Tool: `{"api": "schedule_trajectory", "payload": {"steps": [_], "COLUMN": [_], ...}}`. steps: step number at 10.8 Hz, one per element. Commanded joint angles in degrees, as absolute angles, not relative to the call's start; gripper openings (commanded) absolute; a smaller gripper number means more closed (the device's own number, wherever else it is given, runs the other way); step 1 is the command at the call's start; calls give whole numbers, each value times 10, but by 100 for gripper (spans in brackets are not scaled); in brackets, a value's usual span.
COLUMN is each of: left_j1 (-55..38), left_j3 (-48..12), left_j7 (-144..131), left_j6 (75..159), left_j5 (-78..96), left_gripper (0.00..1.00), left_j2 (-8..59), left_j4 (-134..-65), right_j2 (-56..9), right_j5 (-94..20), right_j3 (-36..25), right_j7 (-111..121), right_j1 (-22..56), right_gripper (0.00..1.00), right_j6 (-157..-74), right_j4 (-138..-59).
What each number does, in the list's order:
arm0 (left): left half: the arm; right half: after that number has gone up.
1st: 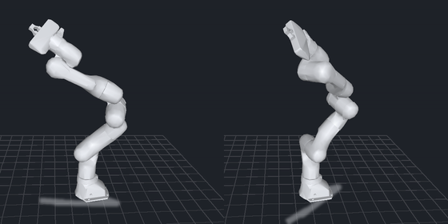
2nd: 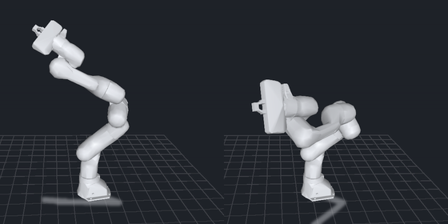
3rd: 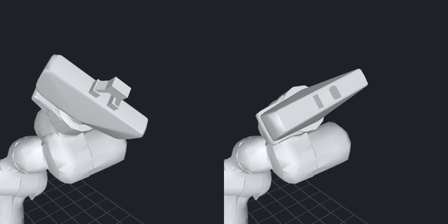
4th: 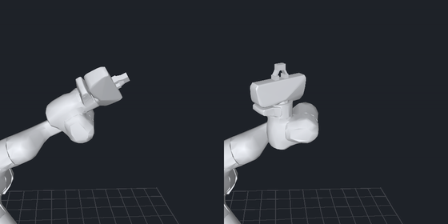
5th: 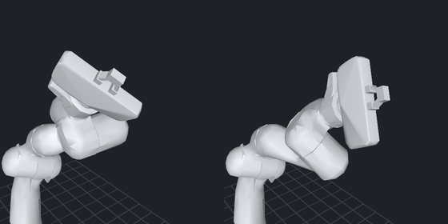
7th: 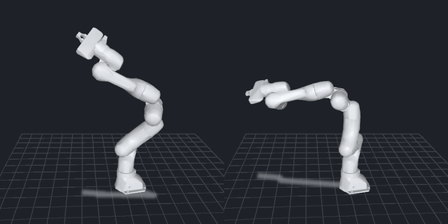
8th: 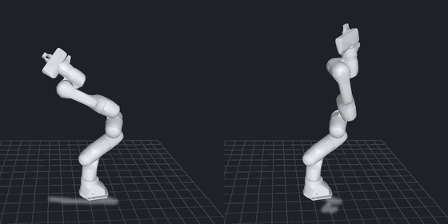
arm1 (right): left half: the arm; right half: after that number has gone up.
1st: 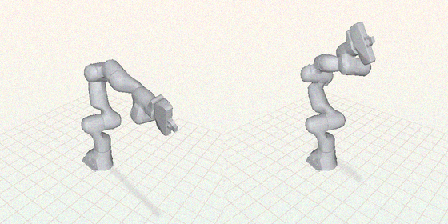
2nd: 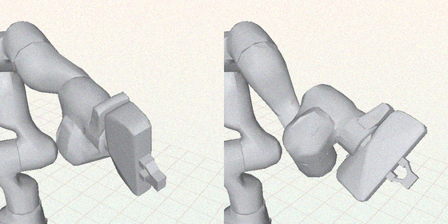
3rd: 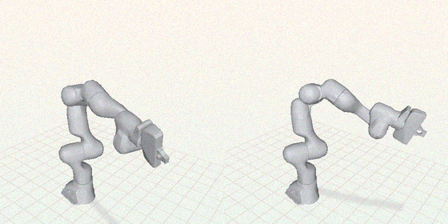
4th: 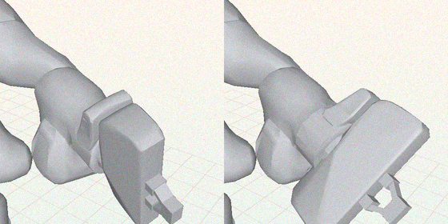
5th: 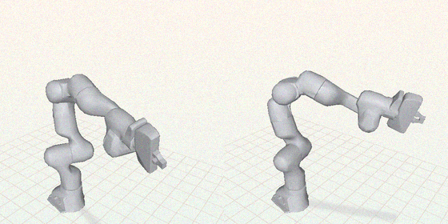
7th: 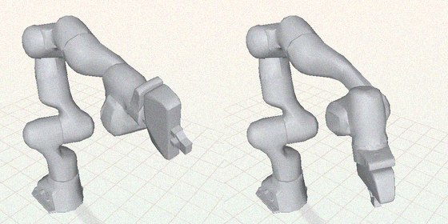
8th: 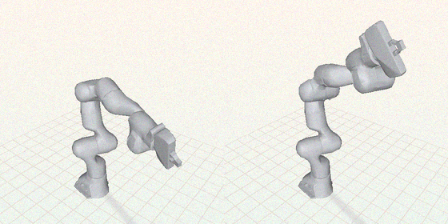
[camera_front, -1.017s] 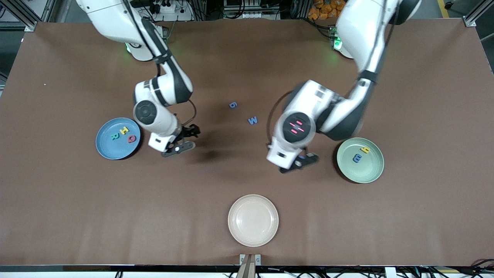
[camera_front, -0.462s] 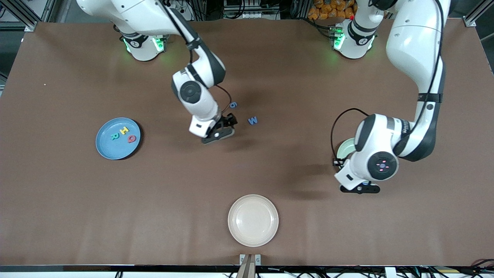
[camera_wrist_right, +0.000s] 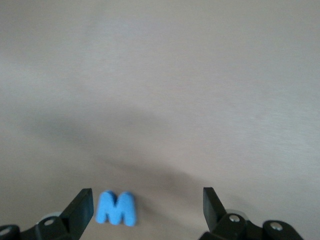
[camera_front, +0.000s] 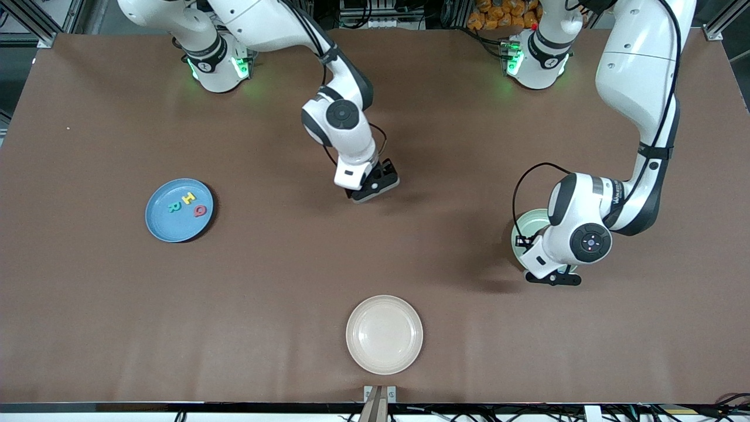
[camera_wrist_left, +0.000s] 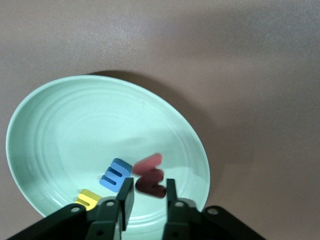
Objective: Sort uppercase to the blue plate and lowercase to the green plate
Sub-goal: 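Carry the pink w onto the green plate while the right gripper reaches letters, then release the pink w while the right gripper grasps the blue M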
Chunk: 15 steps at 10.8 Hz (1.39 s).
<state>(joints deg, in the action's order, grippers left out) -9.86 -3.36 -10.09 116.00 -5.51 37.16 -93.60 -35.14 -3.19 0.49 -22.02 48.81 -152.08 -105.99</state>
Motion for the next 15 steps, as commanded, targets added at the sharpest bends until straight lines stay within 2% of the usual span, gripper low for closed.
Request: {"api": "schedule_trajectory", "payload": {"steps": [1,5,9,11,15], "left_j1": [-99,-105,-112,-112,-113], "left_j3": [-25,-17,-20,-44,-48], "left_j7": [-89,-50,-33,-43,-47], "left_j6": [1165,1151,1101,1094,1090], "left_j5": [-67,-64,-56,-58,-61], "left_gripper": [100,100,100,100,100], "left_j2": [346,302,237,229,227], "left_j4": [-955,-949,-949,-949,-948], "right_j2": [-381,-382,-382,-384,-390], "right_j5": [-8,-7,-8,-13,-5], "right_j3": [4,9,25,30,31], "right_j7": [-259,-262,-266,-271,-270], "right_j1": [494,500,500,500,500], "right_gripper": [95,94,90,87,85], "right_j6": [-1555,-1540,-1507,-1507,-1507], "right_j4": [-1044,-1051,-1049,-1046,-1047]}}
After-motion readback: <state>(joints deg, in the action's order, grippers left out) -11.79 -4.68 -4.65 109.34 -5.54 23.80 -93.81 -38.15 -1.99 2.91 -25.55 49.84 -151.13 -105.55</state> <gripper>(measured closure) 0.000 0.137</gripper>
